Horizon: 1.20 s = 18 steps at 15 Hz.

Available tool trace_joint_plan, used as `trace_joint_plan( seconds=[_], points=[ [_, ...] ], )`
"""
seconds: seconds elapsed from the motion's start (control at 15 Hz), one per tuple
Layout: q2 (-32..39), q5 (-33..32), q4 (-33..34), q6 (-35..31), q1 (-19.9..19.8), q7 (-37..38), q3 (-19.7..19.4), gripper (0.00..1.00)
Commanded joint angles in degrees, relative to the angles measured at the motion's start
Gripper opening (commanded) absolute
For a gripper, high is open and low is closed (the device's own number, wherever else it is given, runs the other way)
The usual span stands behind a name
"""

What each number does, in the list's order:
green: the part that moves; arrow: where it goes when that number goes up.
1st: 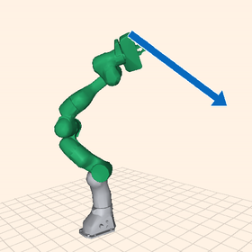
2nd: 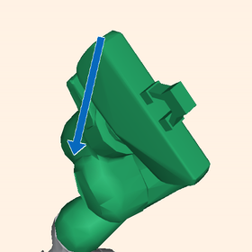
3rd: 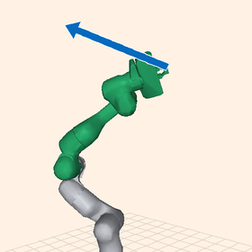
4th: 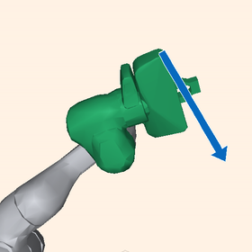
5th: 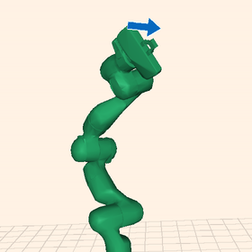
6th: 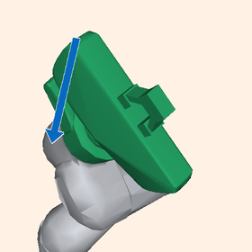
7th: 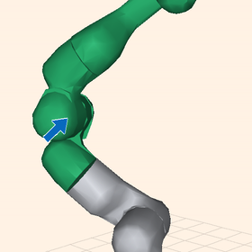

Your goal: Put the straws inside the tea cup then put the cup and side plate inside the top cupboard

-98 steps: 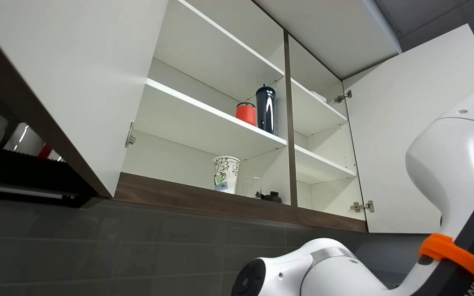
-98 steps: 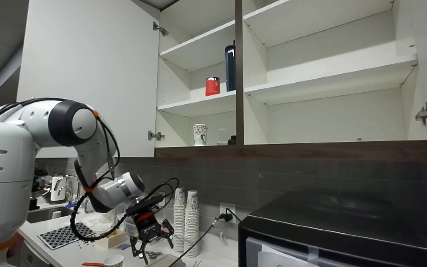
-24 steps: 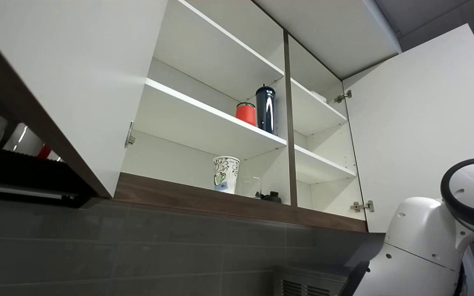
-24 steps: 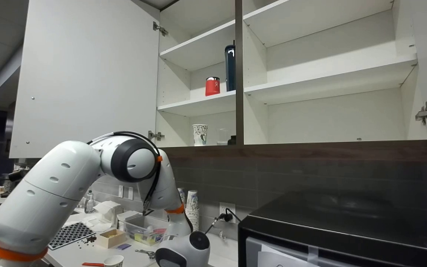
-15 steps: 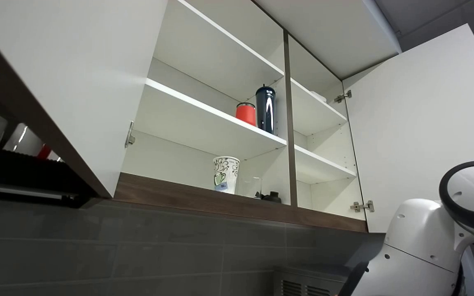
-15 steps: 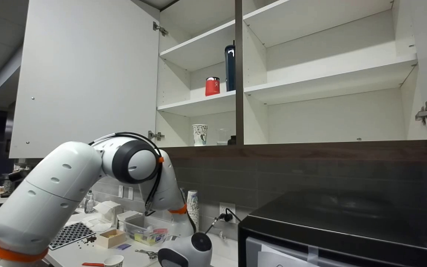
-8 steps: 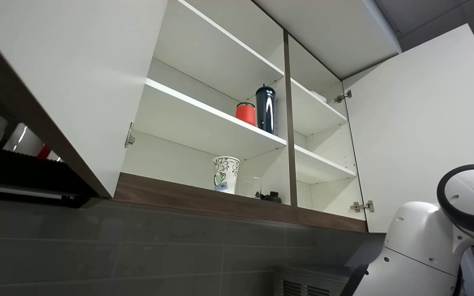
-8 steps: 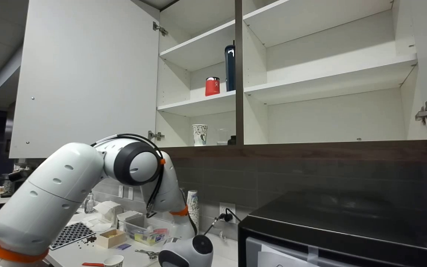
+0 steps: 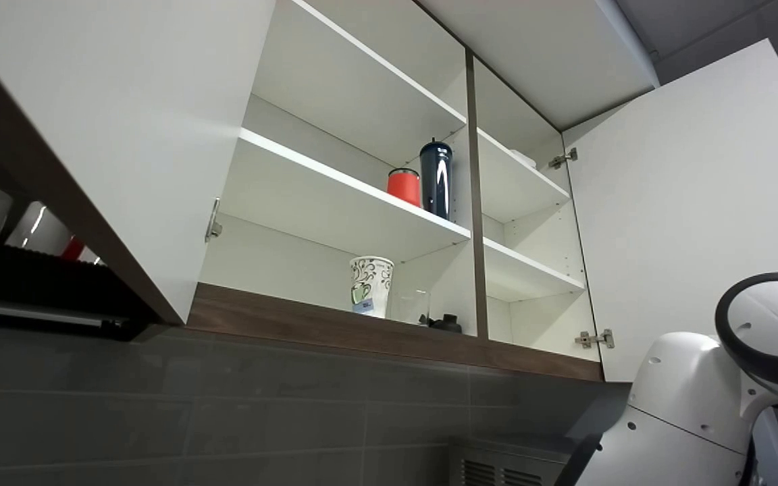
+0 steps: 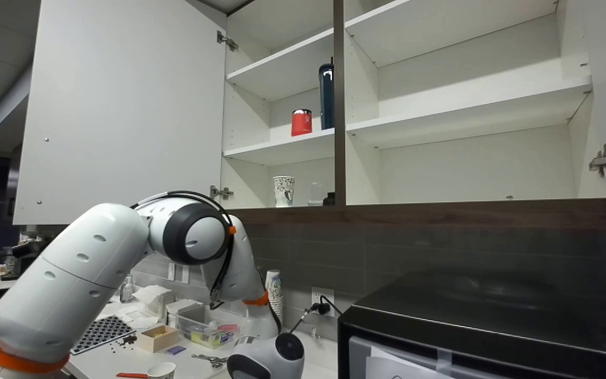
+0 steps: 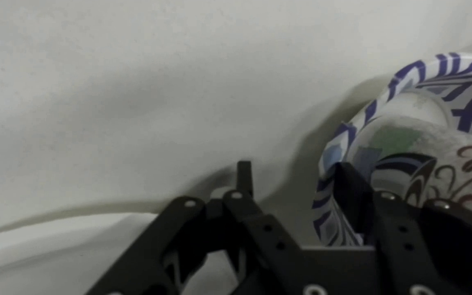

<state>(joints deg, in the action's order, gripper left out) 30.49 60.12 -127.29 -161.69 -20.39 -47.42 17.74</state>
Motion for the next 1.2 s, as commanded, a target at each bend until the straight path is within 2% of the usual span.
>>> trace_joint_plan(
  seconds=[0.0, 0.07, 0.13, 0.2, 0.53, 1.13],
  points=[
    [1.2, -0.8, 1.4, 2.1, 0.2, 1.9, -0.4, 0.23],
    [1.2, -0.7, 1.4, 2.2, 0.2, 2.0, -0.3, 0.52],
    [1.2, -0.7, 1.5, 2.4, 0.1, 2.1, -0.2, 0.62],
    [1.2, -0.7, 1.6, 2.5, 0.1, 2.1, -0.1, 0.62],
    [1.0, 0.1, 2.2, 4.7, -0.5, 1.4, 0.5, 0.98],
    [1.7, -1.3, 3.7, 8.3, 0.8, 3.3, -0.1, 1.0]
  ],
)
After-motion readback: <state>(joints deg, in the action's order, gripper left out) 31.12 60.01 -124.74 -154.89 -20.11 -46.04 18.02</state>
